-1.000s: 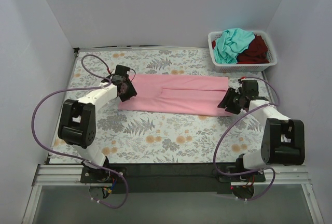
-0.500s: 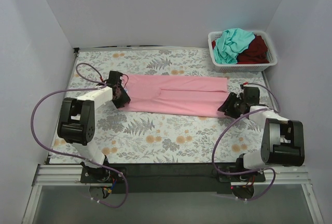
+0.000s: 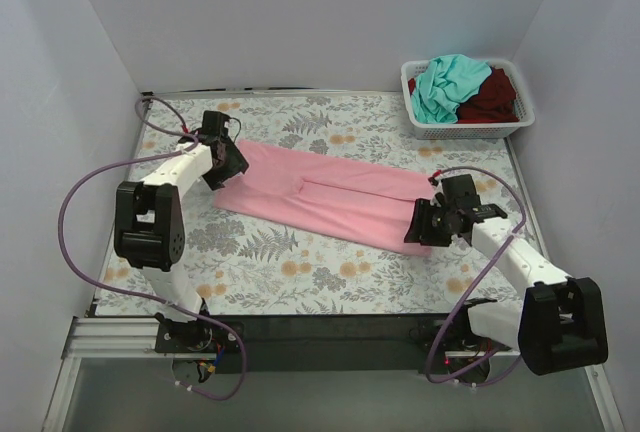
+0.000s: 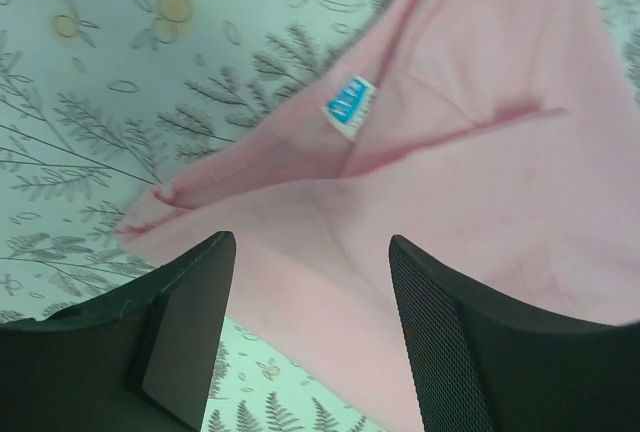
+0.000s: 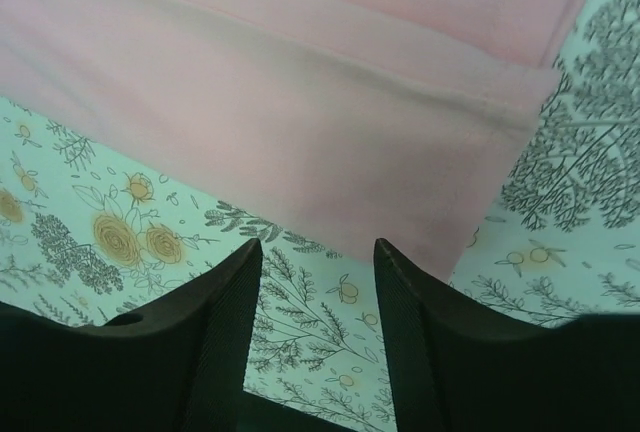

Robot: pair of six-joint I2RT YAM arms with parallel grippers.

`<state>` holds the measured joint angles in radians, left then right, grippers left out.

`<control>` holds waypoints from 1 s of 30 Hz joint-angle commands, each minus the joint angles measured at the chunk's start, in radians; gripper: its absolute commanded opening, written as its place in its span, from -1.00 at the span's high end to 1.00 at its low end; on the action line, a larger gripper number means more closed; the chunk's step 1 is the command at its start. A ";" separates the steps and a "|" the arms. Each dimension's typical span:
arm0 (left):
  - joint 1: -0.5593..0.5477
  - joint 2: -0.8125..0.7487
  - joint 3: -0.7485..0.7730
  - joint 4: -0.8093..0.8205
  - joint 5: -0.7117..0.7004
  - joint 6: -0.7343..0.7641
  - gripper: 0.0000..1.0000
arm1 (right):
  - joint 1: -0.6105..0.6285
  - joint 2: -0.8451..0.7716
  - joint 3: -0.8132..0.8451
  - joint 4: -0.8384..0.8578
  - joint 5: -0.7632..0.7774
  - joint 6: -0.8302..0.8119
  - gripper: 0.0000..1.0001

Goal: Fold and stack the t-shirts
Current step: Fold the tshirt

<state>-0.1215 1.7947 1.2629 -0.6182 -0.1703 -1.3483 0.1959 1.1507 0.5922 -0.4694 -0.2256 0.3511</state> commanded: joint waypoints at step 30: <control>-0.181 0.393 0.378 -0.134 -0.029 -0.009 -0.04 | 0.571 0.438 0.248 -0.146 0.154 -0.092 -0.02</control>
<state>-0.3038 2.1181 1.5990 -0.7425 -0.1989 -1.4033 0.6773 1.5593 0.8711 -0.5121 0.0837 0.1959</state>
